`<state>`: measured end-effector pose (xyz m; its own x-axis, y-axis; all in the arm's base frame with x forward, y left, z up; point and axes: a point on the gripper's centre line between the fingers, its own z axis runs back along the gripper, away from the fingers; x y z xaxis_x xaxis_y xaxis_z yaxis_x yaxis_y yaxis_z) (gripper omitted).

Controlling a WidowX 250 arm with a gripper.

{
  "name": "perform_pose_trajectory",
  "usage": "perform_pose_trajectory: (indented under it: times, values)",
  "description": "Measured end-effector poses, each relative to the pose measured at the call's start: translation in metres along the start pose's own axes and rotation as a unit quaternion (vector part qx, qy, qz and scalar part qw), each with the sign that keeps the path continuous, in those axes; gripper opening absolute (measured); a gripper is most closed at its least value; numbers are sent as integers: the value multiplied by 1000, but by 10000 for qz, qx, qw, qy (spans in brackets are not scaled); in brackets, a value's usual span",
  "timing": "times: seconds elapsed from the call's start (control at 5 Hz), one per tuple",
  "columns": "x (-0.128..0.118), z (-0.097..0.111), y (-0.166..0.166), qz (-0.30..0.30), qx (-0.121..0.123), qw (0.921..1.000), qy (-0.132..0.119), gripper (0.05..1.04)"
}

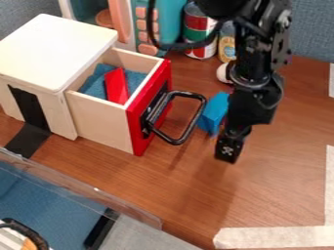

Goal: Close the drawer

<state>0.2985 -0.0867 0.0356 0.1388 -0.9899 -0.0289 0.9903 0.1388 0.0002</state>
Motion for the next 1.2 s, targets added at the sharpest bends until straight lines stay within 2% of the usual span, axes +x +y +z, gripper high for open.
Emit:
perform_pose_trajectory:
  times: [0.4, 0.8, 1.2]
  values:
    - [-11, -3, 0, 38, -89, 9999, 108, 998]
    - [-39, -16, -8, 147, -294, 9989, 321, 997]
    - [-54, -22, -17, 176, -502, 9977, 427, 999]
